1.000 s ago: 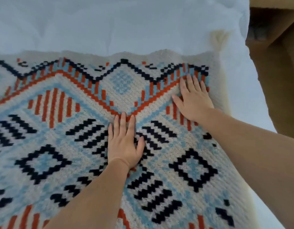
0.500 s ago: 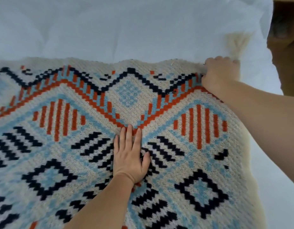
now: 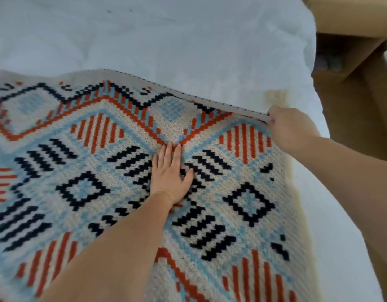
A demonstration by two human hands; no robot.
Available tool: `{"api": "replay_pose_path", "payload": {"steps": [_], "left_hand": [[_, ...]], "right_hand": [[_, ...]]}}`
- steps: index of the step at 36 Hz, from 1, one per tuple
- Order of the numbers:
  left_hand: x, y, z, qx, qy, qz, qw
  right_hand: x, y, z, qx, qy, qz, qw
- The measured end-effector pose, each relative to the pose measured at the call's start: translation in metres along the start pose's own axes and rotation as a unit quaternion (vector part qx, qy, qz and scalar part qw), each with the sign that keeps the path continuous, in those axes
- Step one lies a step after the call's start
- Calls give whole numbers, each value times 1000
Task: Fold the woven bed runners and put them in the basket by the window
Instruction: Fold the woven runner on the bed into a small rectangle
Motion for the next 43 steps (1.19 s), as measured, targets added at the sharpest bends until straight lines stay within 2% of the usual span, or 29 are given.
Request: {"api": "replay_pose_path", "payload": {"steps": [2, 5, 7, 11, 17, 24, 31, 35, 39, 43], "left_hand": [[-7, 4, -21, -57, -14, -37, 998], [-12, 12, -73, -91, 30, -87, 992], [-9, 26, -105, -89, 55, -58, 993], [-5, 46, -139, -67, 16, 30, 997], [-36, 50, -164, -102, 4, 8, 995], [-84, 47, -184, -88, -59, 50, 993], [-140, 43, -208, -111, -76, 81, 988], [-174, 49, -221, -118, -109, 98, 982], [-211, 61, -234, -114, -150, 118, 975], [-256, 62, -234, -101, -162, 123, 974]], "right_hand": [[-26, -10, -12, 8, -22, 3, 1000], [-63, -22, -32, 21, -44, 15, 999], [-85, -27, -44, 29, -56, 22, 998], [-119, -29, -65, 51, -62, 34, 996], [-149, -20, -82, 46, -69, 27, 996], [-190, -18, -98, 11, -131, 34, 991], [-244, -20, -118, -11, -119, 46, 992], [-278, -12, -135, -41, -120, 72, 989], [-319, -9, -157, -24, -119, 101, 987], [-364, -16, -160, -70, -158, 57, 983]]}}
Point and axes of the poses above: each hand's wrist, its own x-axis towards the middle knuckle, its own z-axis out of the palm, y = z × x, the point moved 5 cm from there along x, towards the middle knuckle, and after that the axes turned 15 degrees about y, right-handed, at the moved point
